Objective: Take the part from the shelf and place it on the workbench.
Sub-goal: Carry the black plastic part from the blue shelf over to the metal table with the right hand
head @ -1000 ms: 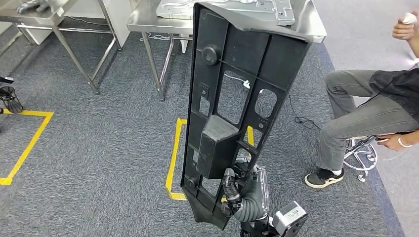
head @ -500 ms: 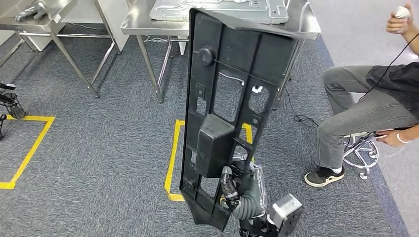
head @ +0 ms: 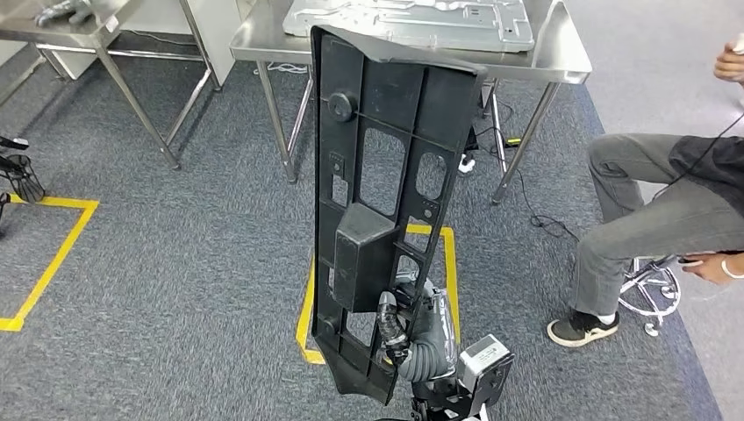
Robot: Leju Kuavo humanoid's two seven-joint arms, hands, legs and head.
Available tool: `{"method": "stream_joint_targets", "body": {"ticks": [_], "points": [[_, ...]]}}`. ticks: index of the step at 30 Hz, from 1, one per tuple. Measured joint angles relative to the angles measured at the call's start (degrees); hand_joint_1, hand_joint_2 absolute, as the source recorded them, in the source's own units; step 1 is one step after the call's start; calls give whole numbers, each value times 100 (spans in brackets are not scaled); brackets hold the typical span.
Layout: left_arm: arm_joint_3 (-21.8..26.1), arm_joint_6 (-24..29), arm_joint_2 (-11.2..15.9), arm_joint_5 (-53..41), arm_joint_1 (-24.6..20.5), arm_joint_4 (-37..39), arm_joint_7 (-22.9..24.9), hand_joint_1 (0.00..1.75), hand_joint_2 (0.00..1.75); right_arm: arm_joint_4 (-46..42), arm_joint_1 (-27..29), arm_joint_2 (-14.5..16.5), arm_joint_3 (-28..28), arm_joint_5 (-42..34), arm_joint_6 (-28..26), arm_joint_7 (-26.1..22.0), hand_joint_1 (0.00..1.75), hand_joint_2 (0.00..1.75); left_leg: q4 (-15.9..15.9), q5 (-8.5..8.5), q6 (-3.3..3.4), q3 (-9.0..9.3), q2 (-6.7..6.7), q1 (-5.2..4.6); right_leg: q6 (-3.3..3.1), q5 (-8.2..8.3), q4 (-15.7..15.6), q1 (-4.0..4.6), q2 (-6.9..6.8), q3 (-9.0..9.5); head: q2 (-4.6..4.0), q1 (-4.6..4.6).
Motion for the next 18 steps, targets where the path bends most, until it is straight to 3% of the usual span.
{"method": "stream_joint_targets", "body": {"ticks": [1,2,5,7,8,10,12,14,15,18], "points": [[0,-3,2,-1,-2,0,-2,0,175,25,-1,2,0,-2,1,-7,175,175,-1,-52,-22,66,0,0,-20,175,-318,7,2,109,0,-6],[0,-7,7,-2,-11,0,-4,0,175,45,-4,6,0,-3,2,-12,175,175,0,-97,-49,97,0,1,-51,239,-570,26,3,200,0,-6],[0,-19,25,-14,-33,0,-13,0,175,93,3,25,0,-7,5,-26,175,175,16,-170,-132,152,10,8,-174,149,-759,70,16,301,0,-30],[-1,-26,37,-28,-43,0,-16,0,175,111,0,45,0,-8,4,-34,175,175,213,-153,-171,113,19,15,-257,82,-779,55,22,425,0,-43],[-2,-29,42,-34,-53,0,-18,0,175,114,-9,58,0,-7,4,-40,175,175,461,-137,-197,-14,22,20,-289,40,-796,42,19,506,0,-49],[-3,-33,46,-45,-64,0,-21,0,175,117,-19,75,0,-7,2,-49,175,175,1184,-202,-259,-496,26,39,-327,-69,-819,30,3,666,0,-62],[-4,-36,47,-49,-46,0,-23,0,175,130,-10,78,0,-8,-2,-52,175,175,1726,-456,-299,-1021,27,55,-333,-198,-821,30,11,821,0,-64],[-6,-37,54,-48,-18,0,-33,0,175,145,5,78,0,-9,-4,-51,175,175,1681,-529,-296,-1285,28,56,-325,-345,-822,30,36,1015,0,-65],[-7,-37,61,-48,-13,0,-38,0,175,149,8,78,0,-9,-4,-51,175,175,1425,-372,-275,-1299,28,52,-316,-423,-823,31,44,1125,0,-66],[-10,-38,85,-53,0,0,-48,0,175,157,10,79,0,-10,-13,-50,175,175,510,550,-165,-1197,24,-10,-254,-652,-850,31,55,1372,0,-53]]}}
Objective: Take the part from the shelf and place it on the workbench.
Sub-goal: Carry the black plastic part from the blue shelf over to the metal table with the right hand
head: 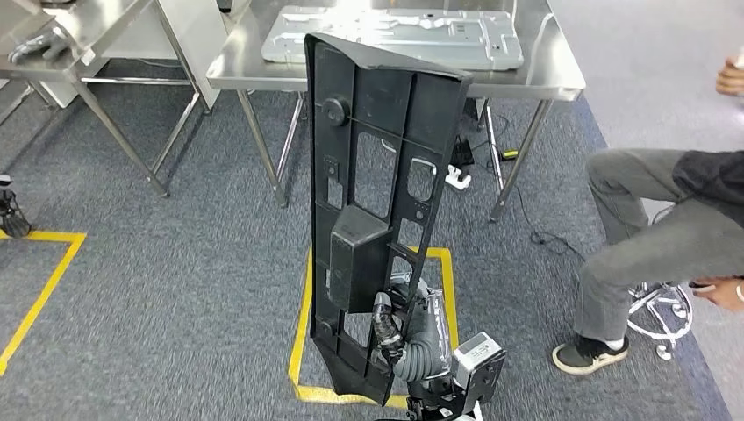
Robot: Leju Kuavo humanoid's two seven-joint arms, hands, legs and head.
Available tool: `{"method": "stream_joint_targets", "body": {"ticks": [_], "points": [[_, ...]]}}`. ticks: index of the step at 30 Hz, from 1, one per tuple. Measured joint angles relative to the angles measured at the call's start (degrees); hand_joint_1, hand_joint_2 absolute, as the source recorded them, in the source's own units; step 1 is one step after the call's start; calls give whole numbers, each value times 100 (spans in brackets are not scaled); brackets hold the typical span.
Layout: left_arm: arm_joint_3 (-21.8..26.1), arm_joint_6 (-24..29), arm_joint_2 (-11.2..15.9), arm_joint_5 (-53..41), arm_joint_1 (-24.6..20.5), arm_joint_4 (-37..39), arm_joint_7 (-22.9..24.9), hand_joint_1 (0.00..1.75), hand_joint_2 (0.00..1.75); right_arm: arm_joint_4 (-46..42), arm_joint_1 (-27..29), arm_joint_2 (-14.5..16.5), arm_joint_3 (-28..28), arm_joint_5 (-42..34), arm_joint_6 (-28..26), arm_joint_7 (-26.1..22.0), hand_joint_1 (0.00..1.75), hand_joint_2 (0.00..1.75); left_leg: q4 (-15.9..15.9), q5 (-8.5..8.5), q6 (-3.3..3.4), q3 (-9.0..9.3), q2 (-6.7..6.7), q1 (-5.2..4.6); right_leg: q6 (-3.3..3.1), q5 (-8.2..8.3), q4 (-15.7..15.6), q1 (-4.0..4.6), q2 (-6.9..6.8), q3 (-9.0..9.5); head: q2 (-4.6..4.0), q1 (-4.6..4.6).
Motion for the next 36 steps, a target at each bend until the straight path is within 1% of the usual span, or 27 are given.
{"method": "stream_joint_targets", "body": {"ticks": [1,3,5,6,7,8,9,11,12,13,15,16,17,18,20,22,23,25,26,27,28,29,30,31,32,33,36], "points": [[-2,0,4,-9,6,0,-4,0,175,3,2,1,0,-3,-7,3,175,175,-133,167,35,26,-3,-27,36,-52,-41,-2,5,43,0,4],[-6,4,4,-39,1,-1,-11,0,175,5,7,-1,-1,-12,-21,12,175,175,-221,125,100,118,-12,-42,113,-38,-67,6,12,135,0,10],[-8,14,-5,-63,-4,-2,-10,0,175,-1,6,-4,-3,-17,-27,18,175,175,-326,66,162,294,-23,-15,167,76,176,9,8,91,0,21],[-9,19,-9,-70,-4,-1,-6,0,175,-6,4,-6,-5,-19,-33,18,175,175,-370,25,191,397,-28,-7,183,115,445,7,8,-57,0,27],[-9,26,-10,-69,-3,-1,-2,0,175,-9,8,-10,-9,-23,-39,19,175,175,-401,-31,212,495,-30,-1,196,97,791,-1,7,-290,0,33],[-10,33,-9,-68,-3,-1,1,0,175,-11,17,-17,-13,-28,-46,21,175,175,-415,-101,230,584,-30,-4,208,-5,1132,-4,7,-556,0,40],[-10,37,-9,-67,-4,-1,3,0,175,-12,30,-26,-15,-33,-52,23,175,175,-419,-177,239,674,-32,-4,220,-198,1388,-9,7,-814,0,41],[-11,39,-11,-67,4,-1,3,0,175,-12,54,-48,-17,-38,-57,27,175,175,-421,-350,237,890,-47,-4,247,-580,1508,-19,6,-1173,0,44],[-13,39,-12,-66,11,0,3,0,175,-12,61,-57,-17,-39,-58,27,175,175,-421,-445,228,1019,-56,-3,256,-615,1367,-26,5,-1259,0,44],[-14,38,-13,-66,17,0,3,0,175,-12,65,-66,-17,-39,-58,27,175,175,-421,-544,215,1150,-61,-3,258,-454,1119,-33,4,-1299,0,46],[-16,37,-14,-66,27,0,3,0,175,-10,82,-83,-18,-43,-62,27,175,175,-405,-747,178,1364,-70,-6,234,360,538,-28,-3,-1321,0,44],[-18,37,-14,-66,22,0,3,0,175,-9,94,-92,-19,-49,-66,31,175,175,-404,-840,153,1434,-76,-7,208,705,350,-8,-3,-1302,0,44],[-20,38,-14,-65,15,-1,3,0,175,-14,105,-99,-20,-56,-70,36,175,175,-405,-906,124,1504,-80,-4,175,913,249,12,1,-1276,0,43],[-21,39,-16,-64,0,-1,3,0,175,-21,106,-104,-21,-64,-73,39,175,175,-383,-928,94,1555,-85,2,137,913,228,36,9,-1230,0,44],[-21,43,-23,-64,-31,-2,1,0,175,-49,91,-105,-22,-70,-69,42,175,175,-132,-814,39,1490,-76,18,55,828,186,32,26,-1092,0,53],[-23,44,-35,-63,-58,-2,-4,0,175,-70,74,-105,-22,-72,-64,38,175,175,517,-656,-20,1111,-54,26,-14,735,125,4,19,-911,0,31],[-25,43,-40,-63,-62,-2,-5,0,175,-75,74,-106,-22,-72,-63,37,175,175,878,-692,-49,843,-40,36,-34,676,90,-5,12,-817,0,19],[-27,42,-46,-63,-52,-2,-5,0,175,-75,77,-106,-22,-76,-63,37,175,175,1352,-1054,-99,334,-24,56,-43,551,49,-16,20,-643,0,9],[-28,41,-48,-64,-43,-2,-4,0,175,-75,81,-106,-22,-79,-63,38,175,175,1418,-1261,-115,145,-17,65,-41,481,39,-20,31,-552,0,8],[-28,41,-48,-63,-31,-2,-2,0,175,-75,83,-106,-22,-84,-63,38,175,175,1342,-1372,-124,32,-11,70,-35,408,36,-24,43,-455,0,8],[-29,41,-49,-63,-25,-2,-1,0,175,-75,83,-106,-22,-89,-63,38,175,175,1136,-1330,-123,-14,-8,72,-25,329,35,-27,52,-351,0,8],[-30,43,-49,-61,-21,-2,1,0,175,-75,83,-106,-22,-92,-63,38,175,175,829,-1116,-112,-7,-5,72,-10,248,31,-30,56,-244,0,6],[-30,43,-49,-57,-14,-2,1,0,175,-75,82,-106,-22,-96,-62,38,175,175,469,-731,-89,24,1,67,9,167,27,-30,55,-150,0,7],[-30,44,-49,-54,-10,-2,1,0,175,-74,83,-106,-22,-98,-60,39,175,175,199,-427,-61,60,3,51,39,89,24,-25,65,-70,0,6],[-30,45,-48,-51,-5,-2,1,0,175,-75,81,-106,-22,-98,-58,42,175,175,25,-209,-33,105,2,32,77,11,9,-20,70,-8,0,6],[-30,46,-48,-49,-1,-2,1,0,175,-78,80,-107,-22,-99,-56,44,175,175,-69,-99,-4,139,-4,19,117,-32,10,-14,76,66,0,4],[-30,50,-53,-49,1,-2,1,0,175,-91,74,-111,-22,-100,-52,45,175,175,-183,-86,94,372,-26,26,225,36,207,-5,65,168,0,21]]}}
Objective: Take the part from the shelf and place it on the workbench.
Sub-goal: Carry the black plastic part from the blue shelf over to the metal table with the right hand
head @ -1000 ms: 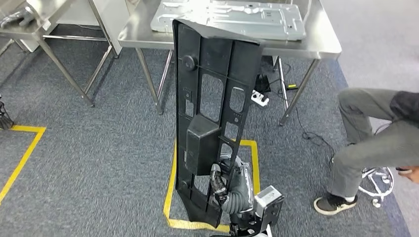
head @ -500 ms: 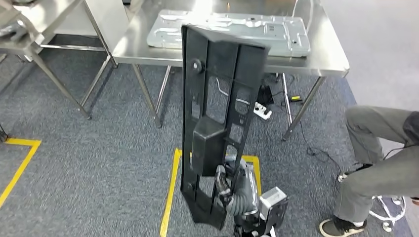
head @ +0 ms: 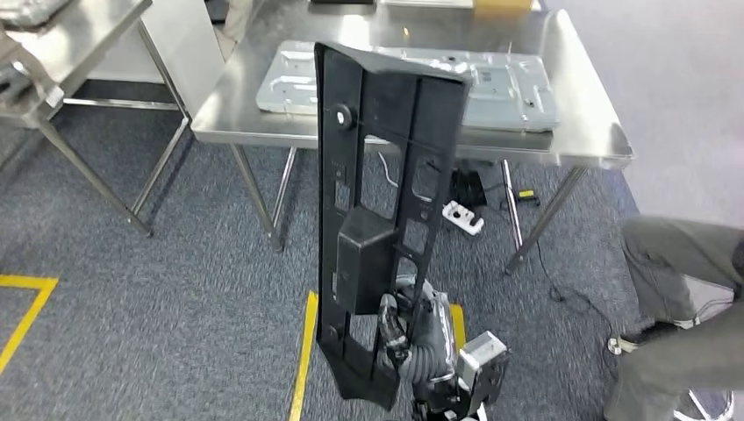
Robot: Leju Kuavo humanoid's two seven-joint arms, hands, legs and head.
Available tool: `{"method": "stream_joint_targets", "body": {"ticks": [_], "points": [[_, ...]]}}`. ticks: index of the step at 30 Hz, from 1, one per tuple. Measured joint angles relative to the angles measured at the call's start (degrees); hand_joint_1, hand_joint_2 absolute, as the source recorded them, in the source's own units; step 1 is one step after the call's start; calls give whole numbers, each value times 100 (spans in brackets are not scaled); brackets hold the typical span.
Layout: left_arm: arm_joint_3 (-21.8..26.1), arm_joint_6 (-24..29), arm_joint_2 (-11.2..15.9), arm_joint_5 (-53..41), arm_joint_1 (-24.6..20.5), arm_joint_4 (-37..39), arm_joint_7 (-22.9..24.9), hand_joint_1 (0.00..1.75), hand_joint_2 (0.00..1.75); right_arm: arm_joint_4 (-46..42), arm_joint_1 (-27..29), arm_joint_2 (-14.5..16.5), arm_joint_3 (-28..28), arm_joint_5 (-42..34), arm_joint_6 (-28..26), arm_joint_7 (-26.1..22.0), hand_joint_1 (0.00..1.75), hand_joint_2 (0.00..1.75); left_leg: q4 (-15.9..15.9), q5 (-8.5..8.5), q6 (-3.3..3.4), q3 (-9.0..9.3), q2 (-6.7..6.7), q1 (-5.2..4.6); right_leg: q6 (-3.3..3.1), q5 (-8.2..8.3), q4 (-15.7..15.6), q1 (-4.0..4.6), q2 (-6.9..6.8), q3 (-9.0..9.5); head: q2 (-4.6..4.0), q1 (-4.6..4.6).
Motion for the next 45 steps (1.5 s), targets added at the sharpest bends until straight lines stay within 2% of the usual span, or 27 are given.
{"method": "stream_joint_targets", "body": {"ticks": [2,5,7,8,9,11,12,13,15,17,20,22,23,24,26,28,31,32,34,35,37,38,39,40,43,44,45], "points": [[0,1,-7,1,-2,0,-1,0,175,-2,-8,-4,0,1,2,-2,175,175,-41,-34,67,193,5,6,46,-7,502,-11,-24,-250,0,19],[0,1,-7,1,-3,0,-1,0,175,-1,-2,-10,0,0,2,-3,175,175,-57,-196,114,380,5,-3,95,-487,1310,-16,-37,-968,0,26],[0,0,-7,1,7,0,0,0,175,1,5,-15,0,0,2,-3,175,175,-58,-327,112,527,-10,-11,95,-704,1283,-16,-39,-1266,0,26],[0,0,-7,1,12,0,0,0,175,1,7,-18,0,0,2,-3,175,175,-58,-399,104,614,-18,-15,77,-598,1062,-14,-40,-1315,0,28],[0,-1,-7,1,15,0,0,0,175,1,10,-22,0,0,2,-3,175,175,-59,-473,93,695,-23,-20,46,-303,747,-10,-41,-1317,0,30],[0,-1,-11,1,16,0,-1,0,175,2,23,-33,0,0,4,1,175,175,-53,-618,55,854,-34,-32,-24,364,250,22,-44,-1259,0,30],[0,0,-13,4,12,0,-1,0,175,-1,28,-38,0,-1,11,11,175,175,-63,-684,26,911,-41,-31,-57,561,133,46,-44,-1210,0,26],[0,3,-16,10,6,0,-4,0,175,-5,30,-41,0,-3,21,28,175,175,-45,-714,-10,971,-48,-30,-89,608,100,63,-40,-1167,0,23],[0,19,-25,22,-25,0,-12,0,175,-15,6,-42,0,-14,47,75,175,175,78,-694,-78,1001,-48,-15,-163,552,35,62,-26,-1011,0,25],[0,38,-45,28,-59,0,-17,0,175,-19,-28,-40,0,-24,63,106,175,175,477,-625,-140,815,-31,-3,-240,495,-33,37,-25,-847,0,12],[-1,46,-61,34,-63,0,-14,0,175,-17,-48,-40,0,-31,79,119,175,175,1326,-876,-237,87,-10,31,-291,350,-76,15,-30,-673,0,-3],[-2,50,-62,39,-35,0,-13,0,175,-13,-45,-40,0,-43,89,129,175,175,1509,-1066,-276,-309,3,51,-279,216,-79,4,-11,-535,0,-3],[-2,54,-62,43,-22,0,-13,0,175,-13,-44,-40,0,-52,94,133,175,175,1376,-1019,-276,-400,10,55,-267,140,-79,-2,-1,-444,0,-4],[-2,57,-62,48,-16,0,-13,0,175,-13,-45,-40,0,-65,102,134,175,175,1107,-834,-263,-429,15,56,-252,56,-79,-9,4,-340,0,-4],[-2,61,-58,63,-3,0,-14,0,175,-8,-49,-40,0,-92,126,136,175,175,480,-125,-217,-423,28,33,-208,-116,-95,-18,1,-151,0,4],[-2,68,-50,80,6,1,-13,0,175,2,-65,-40,0,-108,153,139,175,175,156,307,-151,-388,35,-20,-136,-233,-174,-22,-5,-28,0,15],[-2,78,-48,87,5,2,-13,0,175,12,-101,-40,0,-115,164,150,175,175,-28,216,-36,-173,19,-32,-36,-82,-92,-18,-18,58,0,23],[-2,79,-49,87,5,1,-14,0,175,14,-119,-40,0,-116,164,151,175,175,-110,172,-4,-50,12,-21,-18,28,118,-16,-25,-20,0,36],[-2,79,-52,86,4,0,-15,0,175,18,-147,-41,0,-119,166,150,175,175,-239,72,38,209,3,-11,0,73,717,-27,-38,-417,0,56],[-2,79,-53,86,4,0,-15,0,175,22,-149,-42,0,-120,167,150,175,175,-280,-1,53,336,1,-11,10,-42,1011,-23,-41,-681,0,67],[-2,79,-53,86,9,0,-15,0,175,36,-142,-46,0,-122,168,152,175,175,-333,-173,60,599,-8,-11,27,-506,1287,-21,-42,-1152,0,73],[-2,79,-53,86,13,1,-15,0,175,43,-139,-48,0,-122,168,154,175,175,-346,-274,56,744,-18,-11,37,-697,1241,-24,-42,-1315,0,77],[-2,79,-53,86,16,1,-15,0,175,48,-137,-50,0,-122,168,155,175,175,-351,-386,49,898,-27,-11,41,-735,1081,-30,-43,-1430,0,81],[-2,79,-53,86,18,1,-15,0,175,51,-134,-51,0,-122,168,155,175,175,-352,-508,38,1050,-35,-11,45,-540,833,-38,-45,-1510,0,86],[-2,75,-52,86,29,1,-13,0,175,73,-108,-60,0,-124,168,161,175,175,-306,-874,-23,1397,-54,-18,-30,817,175,-12,-77,-1611,0,84],[-2,76,-51,86,22,1,-12,0,175,77,-103,-62,0,-125,168,164,175,175,-295,-955,-59,1475,-58,-11,-88,1030,121,17,-80,-1598,0,83],[-2,77,-53,86,0,1,-10,0,175,74,-113,-62,0,-126,168,166,175,175,-256,-982,-94,1504,-61,1,-152,984,134,47,-74,-1553,0,86]]}}
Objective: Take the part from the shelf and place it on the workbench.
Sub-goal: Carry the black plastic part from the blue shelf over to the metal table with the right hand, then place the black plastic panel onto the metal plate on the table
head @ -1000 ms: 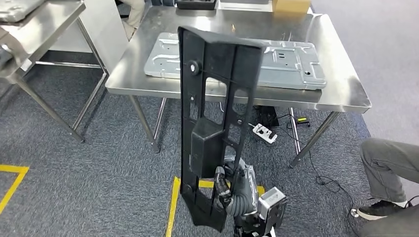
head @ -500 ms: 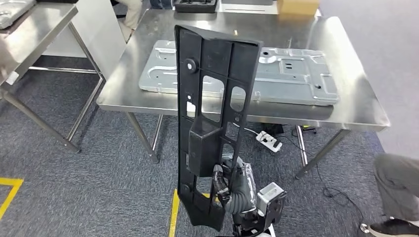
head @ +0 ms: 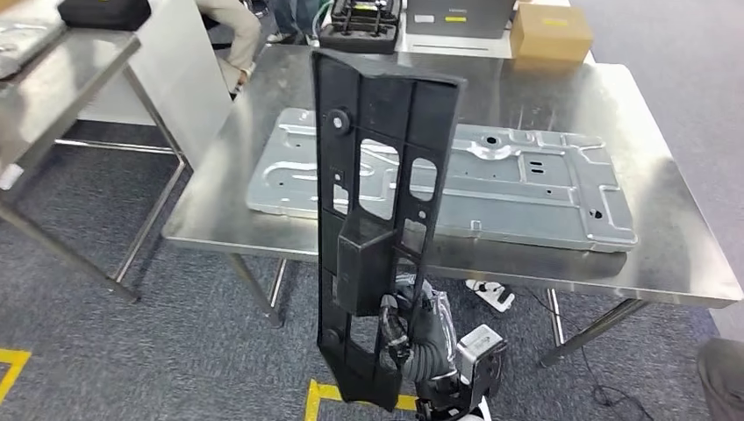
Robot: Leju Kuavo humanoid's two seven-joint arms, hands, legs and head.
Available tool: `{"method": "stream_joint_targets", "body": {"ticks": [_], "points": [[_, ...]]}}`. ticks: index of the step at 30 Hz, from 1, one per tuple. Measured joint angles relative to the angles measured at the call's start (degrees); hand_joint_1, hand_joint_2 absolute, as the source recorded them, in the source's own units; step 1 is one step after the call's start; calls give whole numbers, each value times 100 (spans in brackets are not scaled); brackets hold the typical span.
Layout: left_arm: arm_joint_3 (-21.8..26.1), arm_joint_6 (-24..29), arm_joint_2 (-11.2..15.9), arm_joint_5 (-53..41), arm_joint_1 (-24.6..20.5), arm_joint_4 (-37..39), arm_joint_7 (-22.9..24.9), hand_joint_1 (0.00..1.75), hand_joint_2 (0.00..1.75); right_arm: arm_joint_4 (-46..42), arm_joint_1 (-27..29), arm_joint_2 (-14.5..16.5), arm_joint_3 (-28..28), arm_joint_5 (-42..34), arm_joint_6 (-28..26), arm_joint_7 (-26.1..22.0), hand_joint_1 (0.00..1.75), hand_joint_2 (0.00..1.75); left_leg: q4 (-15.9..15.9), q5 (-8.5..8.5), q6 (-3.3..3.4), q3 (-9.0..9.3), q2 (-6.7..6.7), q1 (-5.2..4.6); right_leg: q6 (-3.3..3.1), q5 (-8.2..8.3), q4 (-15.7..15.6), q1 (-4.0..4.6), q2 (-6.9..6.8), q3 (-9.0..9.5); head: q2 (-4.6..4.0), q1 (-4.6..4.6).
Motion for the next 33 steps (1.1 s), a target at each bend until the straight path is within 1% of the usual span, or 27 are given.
{"method": "stream_joint_targets", "body": {"ticks": [1,2,4,5,7,8,9,10,11,12,13,14,15,17,18,19,20,21,22,24,25,26,28,29,30,32,33], "points": [[0,1,-3,0,-29,-1,2,0,175,-9,-15,3,0,0,1,0,175,175,105,31,-33,-30,11,13,-51,-55,-3,6,15,65,0,8],[-1,2,-7,0,-52,-1,-1,0,175,-18,-34,5,0,1,1,-3,175,175,329,134,-61,-120,24,27,-96,-121,-22,3,21,137,0,9],[-2,2,-15,0,-85,-1,-5,0,175,-28,-56,11,0,3,2,-9,175,175,1050,303,-115,-580,53,37,-158,-246,-77,-18,22,324,0,-8],[-2,1,-18,0,-84,-1,-7,0,175,-28,-53,11,0,4,2,-9,175,175,1403,263,-141,-864,65,42,-176,-323,-104,-21,21,427,0,-18],[-2,-1,-20,0,-62,-1,-7,0,175,-26,-46,11,0,4,2,-7,175,175,1780,-129,-167,-1383,73,47,-186,-488,-136,-22,42,642,0,-23],[-2,-2,-20,0,-46,-1,-6,0,175,-25,-43,11,0,4,2,-6,175,175,1776,-333,-166,-1568,75,46,-185,-579,-143,-22,59,761,0,-23],[-2,-2,-19,0,-31,-1,-4,0,175,-25,-43,11,0,4,2,-6,175,175,1656,-431,-154,-1699,75,42,-182,-675,-147,-23,75,889,0,-24],[-2,-1,-17,0,-20,-1,-3,0,175,-25,-42,11,0,3,2,-7,175,175,1426,-353,-129,-1782,77,30,-177,-776,-151,-24,86,1023,0,-24],[-2,0,-14,0,-7,-1,0,0,175,-25,-40,11,0,2,2,-8,175,175,1105,-32,-88,-1826,79,5,-168,-877,-163,-26,90,1130,0,-25],[-2,1,-4,0,10,0,3,0,175,-21,-37,10,0,0,2,-9,175,175,799,448,-44,-1856,70,-29,-150,-972,-167,-28,97,1249,0,-19],[-2,3,8,1,26,1,6,0,175,-17,-29,10,0,-3,2,-14,175,175,555,867,3,-1846,63,-64,-121,-1051,-191,-30,107,1331,0,-16],[-2,4,19,3,34,2,9,0,175,-12,-23,9,0,-8,3,-18,175,175,399,1184,39,-1830,54,-92,-86,-1107,-237,-35,116,1384,0,-20],[-2,5,28,6,29,3,10,0,175,-8,-19,9,0,-12,3,-22,175,175,325,1303,65,-1799,45,-106,-50,-1116,-269,-38,123,1449,0,-23],[-3,10,30,10,5,3,9,0,175,-10,-32,9,0,-16,4,-30,175,175,168,1249,108,-1653,45,-95,10,-963,-149,-37,113,1399,0,-39],[-3,13,30,10,0,3,7,0,175,-13,-42,9,0,-17,3,-36,175,175,62,1220,135,-1541,44,-81,28,-824,99,-31,101,1279,0,-37],[-3,16,29,10,1,3,5,0,175,-13,-49,9,0,-17,2,-44,175,175,-32,1200,154,-1414,44,-64,41,-720,423,-24,90,1076,0,-32],[-4,18,28,9,3,3,3,0,175,-10,-50,8,0,-20,1,-50,175,175,-113,1168,167,-1286,46,-49,50,-713,761,-27,78,827,0,-31],[-3,19,28,10,3,3,2,0,175,-5,-49,7,0,-26,-2,-53,175,175,-164,1122,177,-1171,47,-43,63,-823,1023,-27,68,589,0,-26],[-3,21,28,11,3,3,3,0,175,1,-47,6,0,-33,-4,-54,175,175,-191,1068,176,-1066,45,-36,83,-1041,1173,-36,62,381,0,-26],[-2,26,28,16,3,3,16,0,175,11,-43,4,0,-45,-16,-54,175,175,-210,918,168,-857,28,-22,136,-1470,1150,-68,51,111,0,-25],[-2,28,28,18,4,3,22,0,175,14,-43,4,0,-46,-26,-55,175,175,-206,832,159,-747,17,-13,165,-1501,978,-93,46,52,0,-25],[-3,26,28,18,3,3,27,0,175,17,-44,4,0,-44,-40,-55,175,175,-192,739,141,-640,7,-3,192,-1327,716,-121,39,32,0,-23],[-4,-3,34,17,10,4,27,0,175,29,-53,4,1,-20,-87,-44,175,175,-111,540,75,-495,-10,2,215,-505,123,-166,13,14,0,-17],[-4,-30,38,13,7,5,31,0,175,32,-66,4,2,8,-115,-17,175,175,-51,440,31,-472,-16,-1,186,-155,-40,-170,12,6,0,-15],[-4,-59,44,9,2,7,34,0,175,28,-89,3,3,47,-144,26,175,175,2,367,-9,-460,-19,-3,136,51,-100,-158,14,-11,0,-14],[-4,-102,49,4,-23,7,43,0,175,-5,-178,2,4,131,-184,140,175,175,58,290,-63,-459,-12,11,22,68,-54,-131,32,-7,0,-19],[-4,-113,50,8,-31,6,43,0,175,-30,-235,2,4,167,-195,183,175,175,113,281,-81,-474,-2,23,-11,58,-62,-127,32,5,0,-20]]}}
